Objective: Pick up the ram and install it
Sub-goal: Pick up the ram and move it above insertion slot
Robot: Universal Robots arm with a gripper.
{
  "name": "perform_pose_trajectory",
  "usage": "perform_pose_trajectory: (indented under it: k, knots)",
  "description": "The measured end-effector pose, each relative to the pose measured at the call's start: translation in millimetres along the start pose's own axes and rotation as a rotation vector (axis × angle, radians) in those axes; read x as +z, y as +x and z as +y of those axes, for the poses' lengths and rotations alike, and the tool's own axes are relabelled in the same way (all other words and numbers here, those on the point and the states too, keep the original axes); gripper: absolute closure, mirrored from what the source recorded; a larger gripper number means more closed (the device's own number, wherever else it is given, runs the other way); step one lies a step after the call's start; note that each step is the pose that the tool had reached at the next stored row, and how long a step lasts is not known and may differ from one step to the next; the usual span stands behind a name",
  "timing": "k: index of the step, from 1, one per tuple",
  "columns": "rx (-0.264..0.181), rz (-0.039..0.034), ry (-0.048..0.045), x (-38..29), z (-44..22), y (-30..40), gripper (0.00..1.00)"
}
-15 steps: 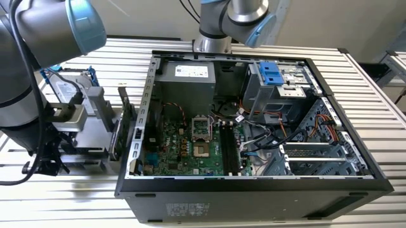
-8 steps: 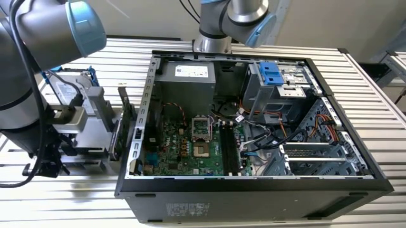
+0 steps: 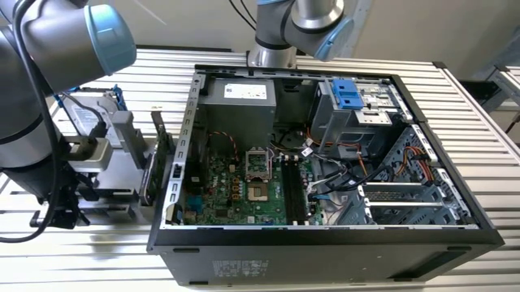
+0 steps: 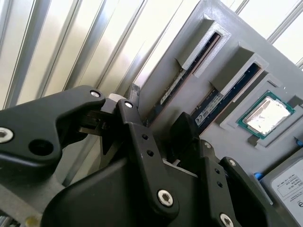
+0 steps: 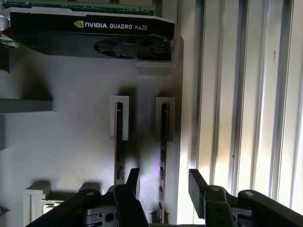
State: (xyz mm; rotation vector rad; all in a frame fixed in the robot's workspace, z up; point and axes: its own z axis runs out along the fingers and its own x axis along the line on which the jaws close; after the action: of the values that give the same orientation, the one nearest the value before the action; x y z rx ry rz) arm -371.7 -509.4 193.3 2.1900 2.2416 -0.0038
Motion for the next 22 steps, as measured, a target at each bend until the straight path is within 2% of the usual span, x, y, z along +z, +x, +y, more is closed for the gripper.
perform_pose_trajectory:
  k: [12, 14, 16, 22]
  knots:
    - [-0.002, 0.0004, -0.0001, 0.2, 0.0, 0.0, 0.00]
    - [-0.002, 0.0032, 0.0000, 0.4, 0.0, -0.1, 0.00]
    - [-0.002, 0.0094, -0.0004, 0.8, 0.0, 0.0, 0.00]
    - [-0.002, 0.0099, -0.0004, 0.8, 0.0, 0.0, 0.00]
